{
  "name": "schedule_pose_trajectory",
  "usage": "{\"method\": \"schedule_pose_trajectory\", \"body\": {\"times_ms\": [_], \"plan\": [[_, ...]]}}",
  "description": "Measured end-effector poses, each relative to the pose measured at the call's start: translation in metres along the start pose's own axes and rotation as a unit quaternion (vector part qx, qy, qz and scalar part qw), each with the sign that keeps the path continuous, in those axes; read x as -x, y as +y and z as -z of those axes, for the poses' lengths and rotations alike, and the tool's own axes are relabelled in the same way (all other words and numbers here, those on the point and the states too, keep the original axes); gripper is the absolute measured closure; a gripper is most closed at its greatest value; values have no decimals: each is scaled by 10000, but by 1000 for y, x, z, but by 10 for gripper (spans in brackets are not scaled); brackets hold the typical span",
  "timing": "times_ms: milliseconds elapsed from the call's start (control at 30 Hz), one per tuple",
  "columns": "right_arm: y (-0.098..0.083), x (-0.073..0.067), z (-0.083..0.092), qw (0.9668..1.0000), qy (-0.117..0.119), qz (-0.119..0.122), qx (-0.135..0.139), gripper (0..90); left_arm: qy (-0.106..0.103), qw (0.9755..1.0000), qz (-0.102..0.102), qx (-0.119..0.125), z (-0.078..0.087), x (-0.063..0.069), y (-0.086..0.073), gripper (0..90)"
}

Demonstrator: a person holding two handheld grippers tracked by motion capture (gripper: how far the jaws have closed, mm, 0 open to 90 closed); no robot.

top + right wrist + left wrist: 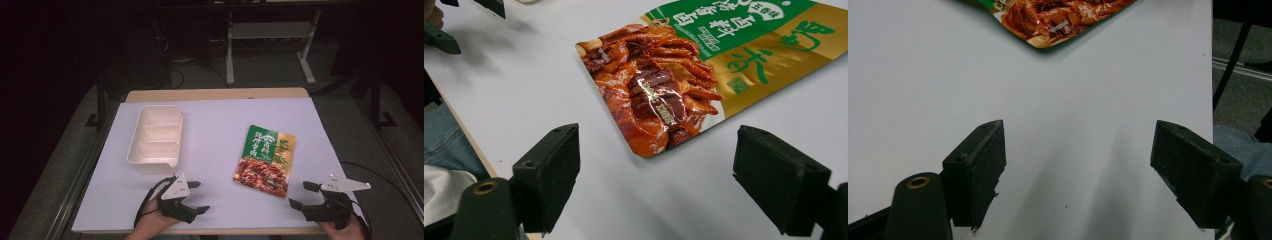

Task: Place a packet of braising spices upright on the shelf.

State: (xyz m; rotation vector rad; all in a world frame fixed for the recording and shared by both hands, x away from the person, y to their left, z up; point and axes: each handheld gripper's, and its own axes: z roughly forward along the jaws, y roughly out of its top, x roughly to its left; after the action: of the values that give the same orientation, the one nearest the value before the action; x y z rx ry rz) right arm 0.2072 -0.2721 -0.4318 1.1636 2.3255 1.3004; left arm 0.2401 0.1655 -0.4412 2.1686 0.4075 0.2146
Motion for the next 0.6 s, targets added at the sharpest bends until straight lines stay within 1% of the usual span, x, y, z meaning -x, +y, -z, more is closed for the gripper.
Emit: {"method": "schedule_pose_trajectory", "body": {"times_ms": [67, 167, 200, 233, 267, 300, 333, 367, 400, 433, 467, 500, 533, 567, 600], "plan": [[0, 0, 0, 10000, -14, -5, 2, 180, -14, 10000, 7, 46, -1, 1, 2, 218], [2, 2, 2, 9998, 30, -102, 174, 164, -42, 10000, 7, 83, -3, 1, 6, 225], [4, 4, 2, 9996, 30, -143, 225, 158, -64, 10000, 18, 69, -6, 1, 10, 227], [4, 4, 2, 9996, 30, -143, 225, 158, -64, 10000, 18, 69, -6, 1, 10, 231], [6, 6, 1, 9995, 43, -180, 251, 156, -31, 10000, 28, 53, -9, 1, 12, 242], [9, 10, 0, 9993, 27, -254, 270, 149, -11, 10000, 69, -10, -14, -1, 18, 245], [12, 12, -1, 9992, 25, -281, 275, 143, -11, 10000, 69, -10, -14, -1, 18, 251], [15, 15, -3, 9992, 22, -317, 242, 144, -27, 9999, 123, -10, -18, -3, 25, 274], [18, 17, -4, 9992, -33, -353, 189, 144, -27, 9999, 123, -10, -18, -3, 25, 291], [18, 17, -4, 9992, -33, -353, 189, 144, -26, 9999, 133, 17, -20, -4, 29, 291], [25, 23, -8, 9991, -133, -372, 150, 143, 10, 9999, 97, 25, -23, -5, 33, 316], [28, 25, -9, 9992, -138, -369, 114, 144, 19, 9999, 131, 35, -30, -8, 43, 328], [32, 28, -11, 9992, -171, -350, 77, 144, 28, 9999, 132, -3, -35, -9, 48, 346], [32, 28, -11, 9992, -171, -350, 77, 144, 28, 9999, 132, -3, -35, -9, 48, 367], [40, 33, -15, 9992, -221, -332, 19, 143, 40, 9999, 162, -32, -39, -10, 53, 380]]}}
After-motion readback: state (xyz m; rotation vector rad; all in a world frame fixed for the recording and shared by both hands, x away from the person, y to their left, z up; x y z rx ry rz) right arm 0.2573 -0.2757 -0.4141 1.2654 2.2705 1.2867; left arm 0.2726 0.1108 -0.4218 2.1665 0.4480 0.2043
